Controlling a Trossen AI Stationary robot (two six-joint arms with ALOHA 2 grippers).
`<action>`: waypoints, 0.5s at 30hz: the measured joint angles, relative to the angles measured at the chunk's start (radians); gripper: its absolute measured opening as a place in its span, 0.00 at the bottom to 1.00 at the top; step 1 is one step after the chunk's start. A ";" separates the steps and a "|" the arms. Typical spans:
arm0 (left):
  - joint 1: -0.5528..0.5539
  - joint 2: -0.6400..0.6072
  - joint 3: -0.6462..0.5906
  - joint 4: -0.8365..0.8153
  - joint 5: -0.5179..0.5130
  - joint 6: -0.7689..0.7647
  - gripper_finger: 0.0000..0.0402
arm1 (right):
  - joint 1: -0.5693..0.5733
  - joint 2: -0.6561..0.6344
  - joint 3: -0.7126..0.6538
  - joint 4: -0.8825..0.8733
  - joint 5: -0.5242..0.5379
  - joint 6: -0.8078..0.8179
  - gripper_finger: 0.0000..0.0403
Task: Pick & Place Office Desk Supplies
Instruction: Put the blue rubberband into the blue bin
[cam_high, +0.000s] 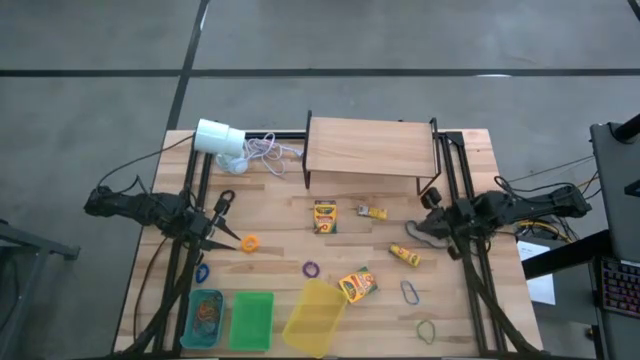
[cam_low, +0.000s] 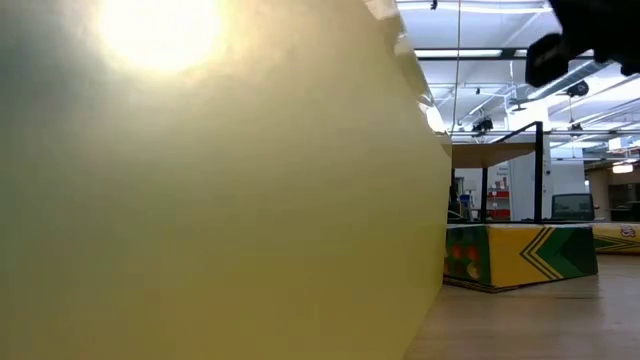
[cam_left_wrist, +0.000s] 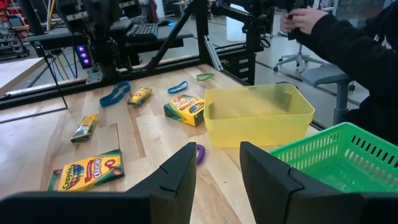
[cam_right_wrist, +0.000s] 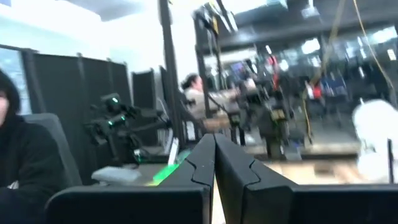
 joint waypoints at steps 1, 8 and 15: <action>0.000 0.000 0.000 0.000 0.000 0.000 0.32 | 0.000 0.000 0.000 -0.030 0.012 0.033 0.02; 0.000 0.000 0.000 0.000 0.000 0.000 0.32 | 0.000 0.044 0.060 -0.322 0.192 0.291 0.02; 0.000 0.000 0.000 0.000 0.000 0.000 0.32 | 0.006 0.238 0.133 -0.394 0.259 0.448 0.02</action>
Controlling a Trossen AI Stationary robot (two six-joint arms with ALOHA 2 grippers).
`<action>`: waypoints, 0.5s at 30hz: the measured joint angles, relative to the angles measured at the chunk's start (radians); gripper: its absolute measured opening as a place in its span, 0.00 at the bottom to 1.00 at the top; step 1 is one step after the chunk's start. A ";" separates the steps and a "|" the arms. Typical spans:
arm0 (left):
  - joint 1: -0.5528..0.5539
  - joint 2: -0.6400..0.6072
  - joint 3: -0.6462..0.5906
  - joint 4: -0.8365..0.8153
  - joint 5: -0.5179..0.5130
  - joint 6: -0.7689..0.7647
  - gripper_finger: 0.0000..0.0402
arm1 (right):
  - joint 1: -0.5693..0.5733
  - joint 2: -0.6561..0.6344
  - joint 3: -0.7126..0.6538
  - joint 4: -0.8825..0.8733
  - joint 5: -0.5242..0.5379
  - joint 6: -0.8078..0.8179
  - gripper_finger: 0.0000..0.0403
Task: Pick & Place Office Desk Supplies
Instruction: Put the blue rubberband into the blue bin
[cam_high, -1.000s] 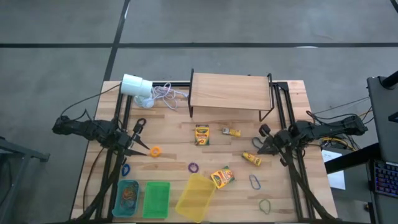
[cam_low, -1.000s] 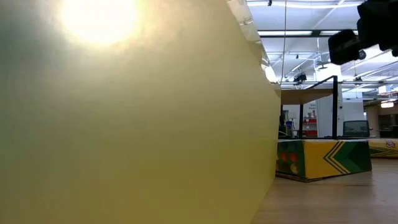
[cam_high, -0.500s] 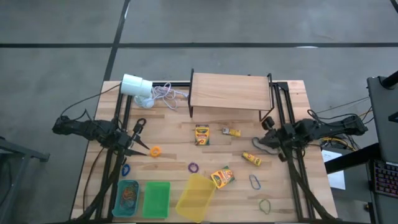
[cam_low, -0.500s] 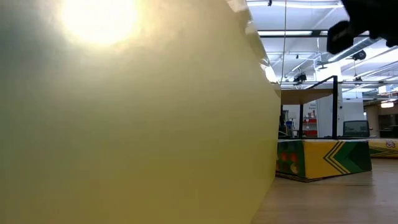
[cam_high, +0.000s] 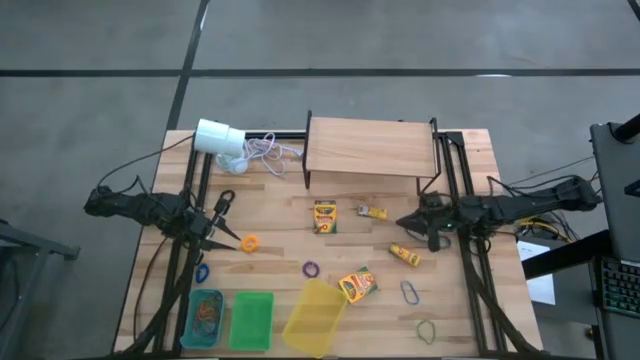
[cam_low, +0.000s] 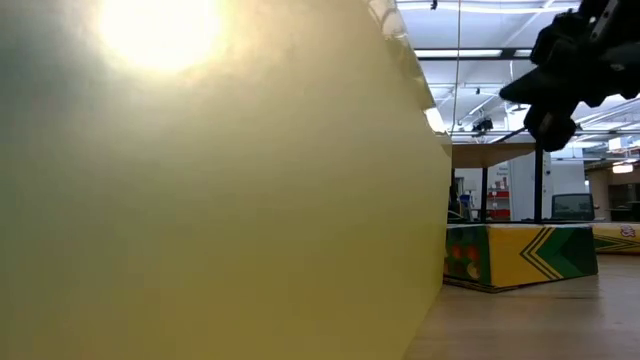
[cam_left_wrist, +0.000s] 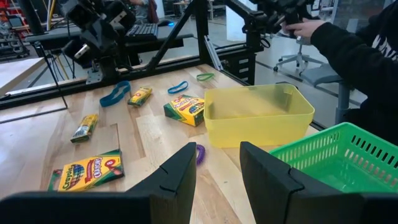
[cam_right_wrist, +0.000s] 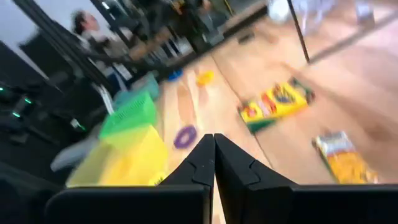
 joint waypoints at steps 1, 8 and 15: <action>0.000 0.000 0.000 0.000 0.000 0.000 0.32 | 0.006 0.041 0.015 -0.013 0.001 0.011 0.02; 0.000 0.000 0.000 0.000 0.000 0.000 0.32 | 0.038 0.355 0.194 -0.209 0.002 0.166 0.02; 0.000 0.000 0.000 0.000 0.000 0.000 0.32 | 0.080 0.652 0.447 -0.494 0.002 0.371 0.02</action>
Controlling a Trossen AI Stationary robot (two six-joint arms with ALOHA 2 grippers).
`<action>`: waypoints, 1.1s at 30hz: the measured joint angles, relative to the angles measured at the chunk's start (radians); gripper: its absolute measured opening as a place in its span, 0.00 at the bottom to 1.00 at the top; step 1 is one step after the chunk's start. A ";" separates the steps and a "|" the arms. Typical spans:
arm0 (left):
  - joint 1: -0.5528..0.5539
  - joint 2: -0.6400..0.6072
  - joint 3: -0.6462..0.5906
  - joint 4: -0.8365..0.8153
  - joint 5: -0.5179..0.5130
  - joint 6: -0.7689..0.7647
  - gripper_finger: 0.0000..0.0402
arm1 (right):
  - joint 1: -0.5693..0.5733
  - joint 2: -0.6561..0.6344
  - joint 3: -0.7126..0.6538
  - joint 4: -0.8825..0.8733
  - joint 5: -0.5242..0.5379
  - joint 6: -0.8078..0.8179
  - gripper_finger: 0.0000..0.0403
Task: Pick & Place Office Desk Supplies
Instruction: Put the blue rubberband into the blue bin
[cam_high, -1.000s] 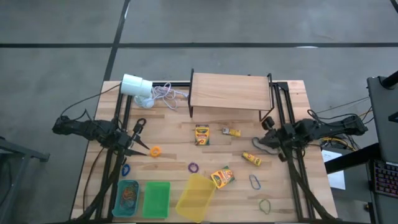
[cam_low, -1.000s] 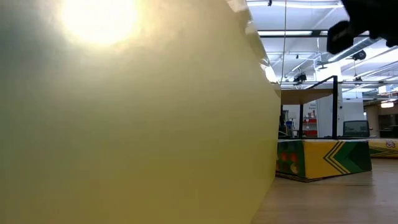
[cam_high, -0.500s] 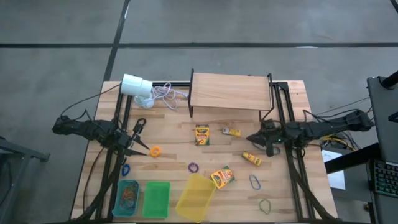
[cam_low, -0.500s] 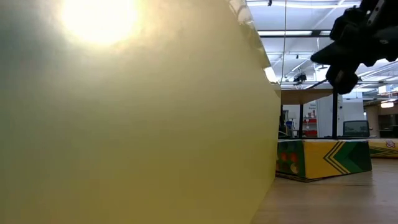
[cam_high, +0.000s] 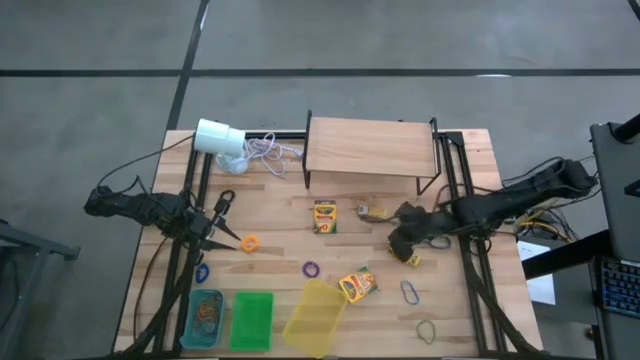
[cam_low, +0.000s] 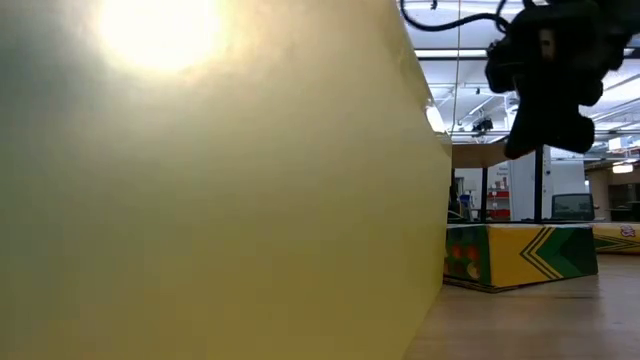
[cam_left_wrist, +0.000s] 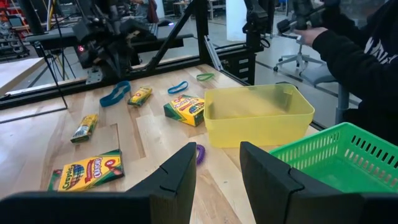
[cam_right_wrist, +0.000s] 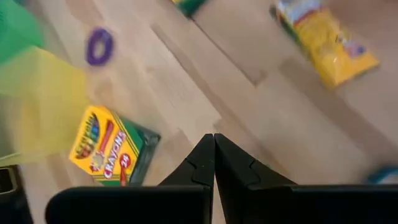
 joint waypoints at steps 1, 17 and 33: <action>0.000 0.000 0.000 0.000 0.000 0.000 0.32 | 0.012 0.037 0.034 -0.031 -0.002 0.018 0.02; 0.000 0.000 0.000 -0.014 0.000 0.000 0.32 | 0.284 0.430 0.396 -0.374 -0.003 0.570 0.02; 0.000 0.000 0.000 -0.057 0.000 0.000 0.32 | 0.475 0.685 0.554 -0.490 -0.052 0.957 0.35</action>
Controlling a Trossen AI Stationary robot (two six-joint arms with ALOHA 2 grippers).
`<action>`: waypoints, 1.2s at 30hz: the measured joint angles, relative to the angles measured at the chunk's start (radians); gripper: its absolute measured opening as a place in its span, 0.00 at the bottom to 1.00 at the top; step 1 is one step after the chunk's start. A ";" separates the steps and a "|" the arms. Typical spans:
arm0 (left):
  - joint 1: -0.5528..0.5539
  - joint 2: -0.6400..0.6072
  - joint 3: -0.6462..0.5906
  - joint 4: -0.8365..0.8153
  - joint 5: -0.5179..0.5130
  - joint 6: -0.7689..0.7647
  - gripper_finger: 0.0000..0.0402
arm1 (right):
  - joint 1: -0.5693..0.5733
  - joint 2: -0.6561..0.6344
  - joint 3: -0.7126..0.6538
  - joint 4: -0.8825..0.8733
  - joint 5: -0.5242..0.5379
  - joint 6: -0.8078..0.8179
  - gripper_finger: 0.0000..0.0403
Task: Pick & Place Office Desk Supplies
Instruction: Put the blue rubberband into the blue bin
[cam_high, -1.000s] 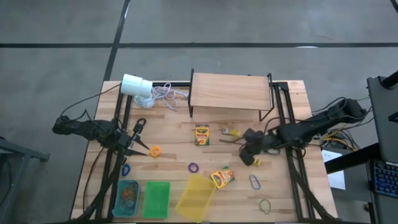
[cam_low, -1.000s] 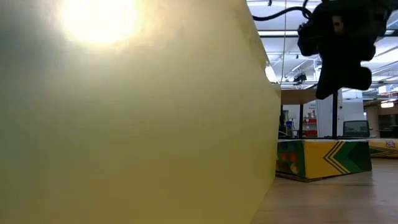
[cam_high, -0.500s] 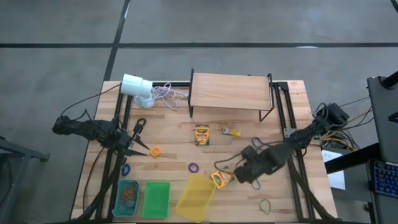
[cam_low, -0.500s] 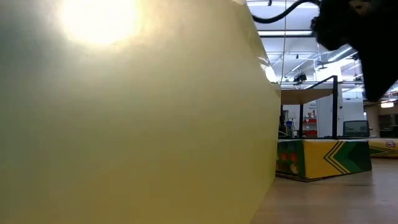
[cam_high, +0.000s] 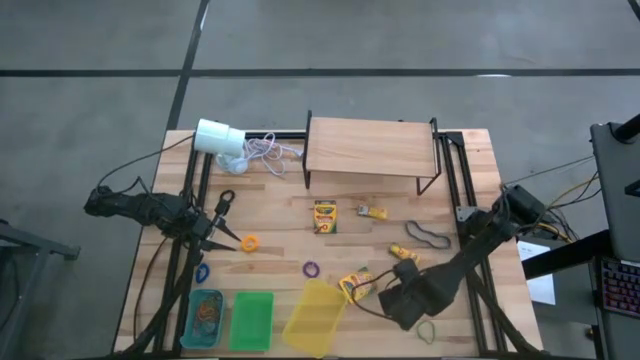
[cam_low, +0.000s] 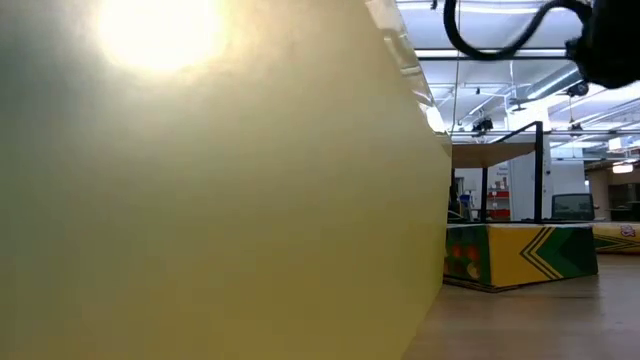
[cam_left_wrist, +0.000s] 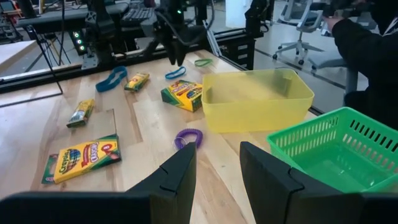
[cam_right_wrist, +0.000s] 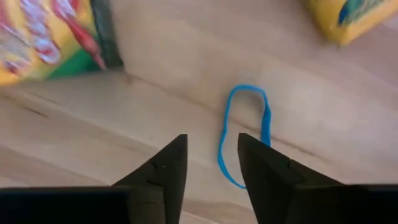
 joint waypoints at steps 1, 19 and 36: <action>0.000 0.000 0.000 -0.001 0.000 0.000 0.32 | 0.001 0.014 0.005 0.000 -0.015 -0.001 0.36; 0.000 0.002 0.000 -0.016 0.000 0.000 0.32 | 0.002 0.110 0.009 0.003 -0.037 -0.036 0.29; 0.000 0.003 0.000 -0.031 0.000 0.000 0.32 | 0.001 0.107 -0.048 0.094 -0.023 -0.029 0.22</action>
